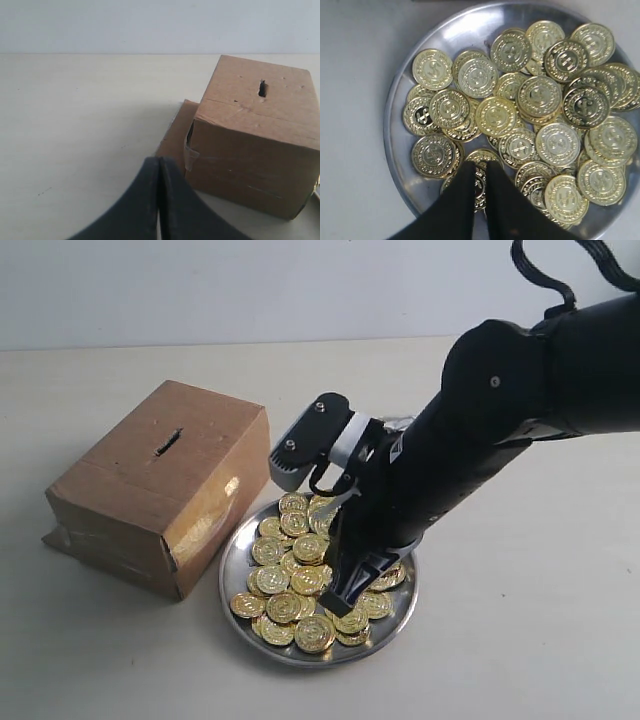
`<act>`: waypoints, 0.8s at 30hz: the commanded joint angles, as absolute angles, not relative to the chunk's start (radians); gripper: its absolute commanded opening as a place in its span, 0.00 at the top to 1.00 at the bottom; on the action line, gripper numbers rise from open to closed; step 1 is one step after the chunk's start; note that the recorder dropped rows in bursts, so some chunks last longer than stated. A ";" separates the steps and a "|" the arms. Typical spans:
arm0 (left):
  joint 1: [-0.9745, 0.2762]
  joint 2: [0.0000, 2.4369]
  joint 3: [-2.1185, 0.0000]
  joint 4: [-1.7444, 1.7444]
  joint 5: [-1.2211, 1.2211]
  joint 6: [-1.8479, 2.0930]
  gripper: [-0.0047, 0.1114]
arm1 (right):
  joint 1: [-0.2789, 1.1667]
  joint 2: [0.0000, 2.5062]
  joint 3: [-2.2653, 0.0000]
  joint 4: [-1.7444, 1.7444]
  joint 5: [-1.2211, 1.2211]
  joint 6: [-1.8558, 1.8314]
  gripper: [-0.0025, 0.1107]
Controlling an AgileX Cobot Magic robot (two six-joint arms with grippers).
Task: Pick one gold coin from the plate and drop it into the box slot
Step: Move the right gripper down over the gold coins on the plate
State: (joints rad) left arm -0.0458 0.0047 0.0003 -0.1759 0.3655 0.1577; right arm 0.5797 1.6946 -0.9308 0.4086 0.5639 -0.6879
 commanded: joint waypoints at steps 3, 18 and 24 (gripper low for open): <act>-0.043 0.000 0.000 -0.177 0.354 0.158 0.96 | 0.582 1.760 -0.935 0.410 0.606 -0.835 0.63; -0.043 0.000 0.000 -0.177 0.354 0.158 0.96 | 0.582 1.863 -0.935 0.384 0.596 -0.985 0.56; -0.043 0.000 0.000 -0.177 0.354 0.158 0.96 | 0.582 1.863 -0.935 0.382 0.561 -0.987 0.56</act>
